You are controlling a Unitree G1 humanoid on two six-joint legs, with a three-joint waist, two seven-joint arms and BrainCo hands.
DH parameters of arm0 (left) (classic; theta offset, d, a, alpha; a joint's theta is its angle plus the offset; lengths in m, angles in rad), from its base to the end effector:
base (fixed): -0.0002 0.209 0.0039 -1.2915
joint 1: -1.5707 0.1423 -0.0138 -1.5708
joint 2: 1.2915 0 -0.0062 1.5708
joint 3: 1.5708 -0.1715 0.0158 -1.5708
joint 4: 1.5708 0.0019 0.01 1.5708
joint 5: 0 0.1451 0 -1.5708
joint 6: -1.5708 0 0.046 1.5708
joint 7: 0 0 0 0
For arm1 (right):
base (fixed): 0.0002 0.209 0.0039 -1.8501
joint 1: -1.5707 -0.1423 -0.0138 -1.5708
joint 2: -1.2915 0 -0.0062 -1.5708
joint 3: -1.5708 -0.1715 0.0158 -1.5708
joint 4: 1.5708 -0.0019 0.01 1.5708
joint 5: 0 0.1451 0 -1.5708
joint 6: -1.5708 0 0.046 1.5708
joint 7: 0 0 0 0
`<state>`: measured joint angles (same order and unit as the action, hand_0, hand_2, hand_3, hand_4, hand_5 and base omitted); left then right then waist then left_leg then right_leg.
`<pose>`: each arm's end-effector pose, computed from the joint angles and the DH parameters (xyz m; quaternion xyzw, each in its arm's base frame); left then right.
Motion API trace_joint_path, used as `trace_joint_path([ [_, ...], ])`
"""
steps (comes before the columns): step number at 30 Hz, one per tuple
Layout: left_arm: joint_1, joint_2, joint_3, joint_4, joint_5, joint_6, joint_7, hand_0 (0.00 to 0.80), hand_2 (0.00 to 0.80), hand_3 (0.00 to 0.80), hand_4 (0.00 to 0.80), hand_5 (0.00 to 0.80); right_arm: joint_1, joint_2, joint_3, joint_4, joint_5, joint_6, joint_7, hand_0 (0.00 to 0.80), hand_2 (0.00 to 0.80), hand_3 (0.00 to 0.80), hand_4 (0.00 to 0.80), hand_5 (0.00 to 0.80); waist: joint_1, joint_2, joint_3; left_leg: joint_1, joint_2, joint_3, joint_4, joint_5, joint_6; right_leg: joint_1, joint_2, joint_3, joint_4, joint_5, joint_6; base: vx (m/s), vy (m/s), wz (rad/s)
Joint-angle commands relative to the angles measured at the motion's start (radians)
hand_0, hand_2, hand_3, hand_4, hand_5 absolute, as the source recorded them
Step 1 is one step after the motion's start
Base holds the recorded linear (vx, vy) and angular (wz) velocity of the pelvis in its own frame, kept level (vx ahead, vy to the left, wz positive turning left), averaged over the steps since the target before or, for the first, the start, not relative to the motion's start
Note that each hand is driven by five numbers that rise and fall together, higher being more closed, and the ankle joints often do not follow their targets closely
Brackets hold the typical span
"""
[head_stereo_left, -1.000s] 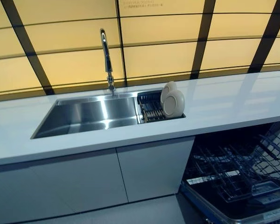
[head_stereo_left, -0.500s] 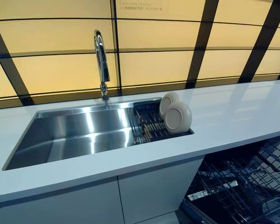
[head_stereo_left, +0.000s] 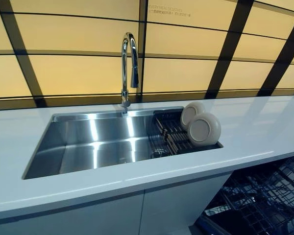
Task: Take plates into dishwasher
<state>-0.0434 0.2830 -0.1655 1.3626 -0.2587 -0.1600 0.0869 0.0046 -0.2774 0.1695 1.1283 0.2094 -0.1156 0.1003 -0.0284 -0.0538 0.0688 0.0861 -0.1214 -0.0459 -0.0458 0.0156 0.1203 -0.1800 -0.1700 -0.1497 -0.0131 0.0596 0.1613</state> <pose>0.0722 0.2412 -0.1064 0.0944 0.5369 0.1333 0.8277 0.0946 -0.2291 -0.1000 -0.0525 0.4901 -0.0113 0.8700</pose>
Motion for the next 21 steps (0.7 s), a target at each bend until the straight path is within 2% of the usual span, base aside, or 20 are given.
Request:
trace_joint_path([
  [1, -0.015, 0.013, 0.026, -0.002, -0.004, -0.017, -0.001, 0.000, 0.000, 0.000, 0.000, 0.000, -0.064, -0.015, -0.021, 0.008, 0.030, -0.049, -0.008, 0.000, 0.000, 0.000, 0.000, 0.000, -0.012, -0.001, 0.031, 0.105, 0.026, -0.038, -0.040, -0.057, -0.066, -0.062, 0.026, -0.004, -0.023, 0.221, -0.031, 0.211, -0.108, 0.47],
  [6, -0.006, 0.010, 0.042, 0.011, 0.014, -0.027, -0.002, 0.000, 0.000, 0.000, 0.000, 0.000, -0.056, 0.007, -0.017, 0.023, 0.043, -0.045, -0.017, 0.000, 0.000, 0.000, 0.000, 0.000, -0.006, -0.018, 0.031, 0.106, 0.022, -0.043, 0.006, -0.099, -0.063, -0.034, 0.005, -0.003, 0.013, 0.225, -0.031, 0.265, -0.209, 0.36],
  [8, -0.001, 0.005, 0.046, 0.015, 0.016, -0.025, 0.007, 0.000, 0.000, 0.000, 0.000, 0.000, -0.057, 0.013, -0.016, 0.042, 0.052, -0.052, -0.018, 0.000, 0.000, 0.000, 0.000, 0.000, -0.007, -0.018, 0.023, 0.106, 0.032, -0.033, 0.041, -0.116, -0.072, -0.011, 0.007, -0.004, 0.029, 0.208, -0.035, 0.311, -0.308, 0.42],
  [12, 0.020, 0.004, 0.069, 0.019, 0.043, -0.033, -0.004, 0.000, 0.000, 0.000, 0.000, 0.000, -0.054, 0.008, -0.016, 0.046, 0.038, -0.041, -0.003, 0.000, 0.000, 0.000, 0.000, 0.000, -0.014, -0.008, -0.001, 0.135, 0.072, -0.006, 0.095, -0.140, -0.111, 0.021, 0.019, -0.025, 0.055, 0.168, -0.061, 0.261, -0.262, 0.33],
  [14, 0.022, -0.001, 0.063, 0.007, 0.020, -0.063, -0.014, 0.000, 0.000, 0.000, 0.000, 0.000, -0.051, -0.002, -0.002, 0.054, 0.031, -0.054, 0.004, 0.000, 0.000, 0.000, 0.000, 0.000, -0.010, -0.006, -0.014, 0.092, 0.085, -0.002, 0.214, -0.085, -0.135, 0.065, 0.042, -0.028, 0.034, 0.144, -0.092, 0.226, -0.270, -0.10],
  [15, 0.022, -0.001, 0.063, 0.007, 0.018, -0.064, -0.014, 0.000, 0.000, 0.000, 0.000, 0.000, -0.051, -0.002, -0.002, 0.055, 0.031, -0.055, 0.004, 0.000, 0.000, 0.000, 0.000, 0.000, -0.009, -0.006, -0.015, 0.089, 0.086, -0.002, 0.220, -0.082, -0.137, 0.066, 0.043, -0.028, 0.033, 0.144, -0.093, 0.173, -0.225, -0.17],
  [18, 0.017, -0.013, 0.048, -0.011, 0.016, -0.101, -0.021, 0.000, 0.000, 0.000, 0.000, 0.000, -0.055, -0.013, 0.003, 0.068, 0.022, -0.059, 0.003, 0.000, 0.000, 0.000, 0.000, 0.000, 0.001, -0.003, -0.024, 0.035, 0.084, -0.003, 0.357, 0.001, -0.166, 0.107, 0.060, -0.050, 0.017, 0.117, -0.121, 0.136, -0.208, -0.33],
  [20, 0.012, -0.026, 0.026, -0.032, 0.016, -0.137, -0.024, 0.000, 0.000, 0.000, 0.000, 0.000, -0.053, -0.020, 0.007, 0.075, 0.013, -0.069, 0.011, 0.000, 0.000, 0.000, 0.000, 0.000, 0.013, -0.010, -0.021, -0.045, 0.071, 0.019, 0.526, 0.060, -0.186, 0.142, 0.051, -0.066, 0.019, 0.092, -0.145, 0.113, -0.215, -0.14],
  [21, 0.010, -0.028, 0.022, -0.036, 0.014, -0.137, -0.023, 0.000, 0.000, 0.000, 0.000, 0.000, -0.053, -0.021, 0.008, 0.075, 0.012, -0.070, 0.010, 0.000, 0.000, 0.000, 0.000, 0.000, 0.014, -0.014, -0.019, -0.063, 0.067, 0.026, 0.564, 0.062, -0.187, 0.146, 0.046, -0.067, 0.021, 0.088, -0.149, 0.065, -0.134, -0.06],
])
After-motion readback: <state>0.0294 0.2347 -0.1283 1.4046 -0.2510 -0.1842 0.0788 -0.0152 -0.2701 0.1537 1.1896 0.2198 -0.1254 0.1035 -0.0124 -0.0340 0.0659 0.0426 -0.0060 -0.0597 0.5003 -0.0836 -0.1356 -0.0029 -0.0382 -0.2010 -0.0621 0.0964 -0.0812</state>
